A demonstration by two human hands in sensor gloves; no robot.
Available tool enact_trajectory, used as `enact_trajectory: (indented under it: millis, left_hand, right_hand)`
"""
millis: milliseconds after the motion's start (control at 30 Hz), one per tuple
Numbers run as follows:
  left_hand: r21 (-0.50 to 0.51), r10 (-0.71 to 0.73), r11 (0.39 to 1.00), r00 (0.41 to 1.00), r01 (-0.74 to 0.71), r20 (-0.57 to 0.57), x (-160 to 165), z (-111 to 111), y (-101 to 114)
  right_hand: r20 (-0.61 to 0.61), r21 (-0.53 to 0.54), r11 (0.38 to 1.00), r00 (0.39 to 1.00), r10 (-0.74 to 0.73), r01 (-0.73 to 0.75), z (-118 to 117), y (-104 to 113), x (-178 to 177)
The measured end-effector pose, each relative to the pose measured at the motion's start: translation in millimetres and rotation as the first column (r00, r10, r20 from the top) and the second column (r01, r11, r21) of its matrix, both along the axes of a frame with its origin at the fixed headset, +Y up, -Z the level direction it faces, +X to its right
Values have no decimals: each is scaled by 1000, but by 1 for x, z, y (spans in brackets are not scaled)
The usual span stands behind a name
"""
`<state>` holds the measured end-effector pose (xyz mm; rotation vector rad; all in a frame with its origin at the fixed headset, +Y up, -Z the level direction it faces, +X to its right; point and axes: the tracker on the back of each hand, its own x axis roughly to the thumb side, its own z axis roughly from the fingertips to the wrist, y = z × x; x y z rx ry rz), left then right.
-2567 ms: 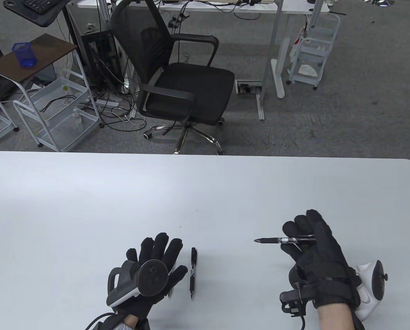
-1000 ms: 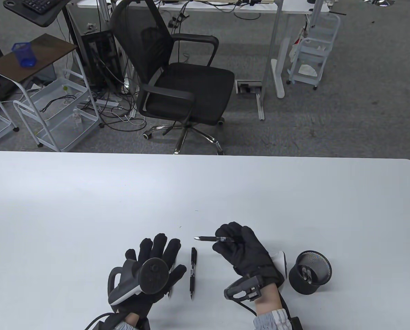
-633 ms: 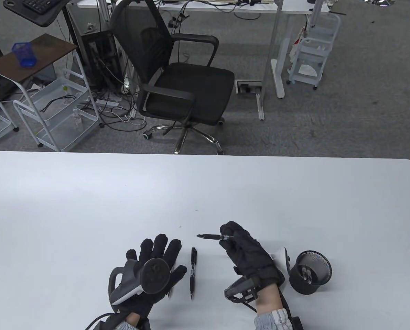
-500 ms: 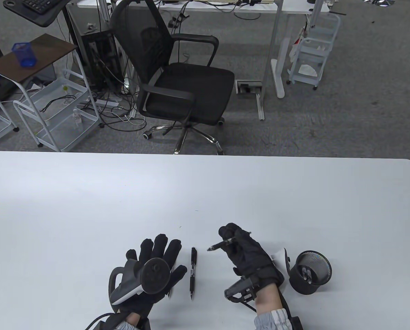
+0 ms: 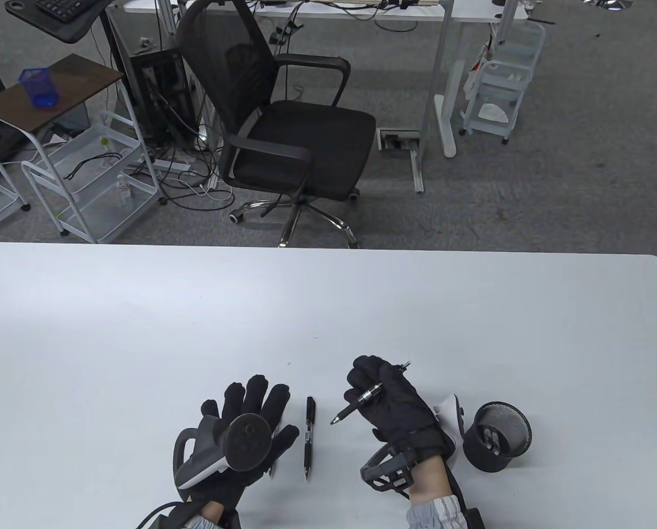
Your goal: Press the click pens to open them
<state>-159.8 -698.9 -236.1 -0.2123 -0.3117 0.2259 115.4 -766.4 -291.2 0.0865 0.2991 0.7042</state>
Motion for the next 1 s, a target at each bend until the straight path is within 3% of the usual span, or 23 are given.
enact_trajectory:
  millis: [133, 367, 467, 667, 1000]
  left_hand:
    - [0, -1, 1000, 1000, 1, 1, 0, 0, 0]
    - [0, 2, 1000, 1000, -2, 2, -1, 0, 0]
    - [-7, 7, 1000, 1000, -7, 5, -1, 0, -1]
    - [-4, 2, 1000, 1000, -2, -1, -1, 0, 0]
    - [0, -1, 1000, 1000, 1, -3, -1, 0, 0]
  right_hand:
    - [-44, -19, 996, 995, -93, 93, 1, -2, -5]
    - [-71, -43, 997, 995, -65, 62, 2, -2, -12]
    - [-26, -76, 995, 998, -61, 59, 6, -6, -10]
    - [-41, -44, 985, 985, -166, 164, 6, -12, -4]
    - [-28, -14, 993, 993, -119, 118, 6, -14, -2]
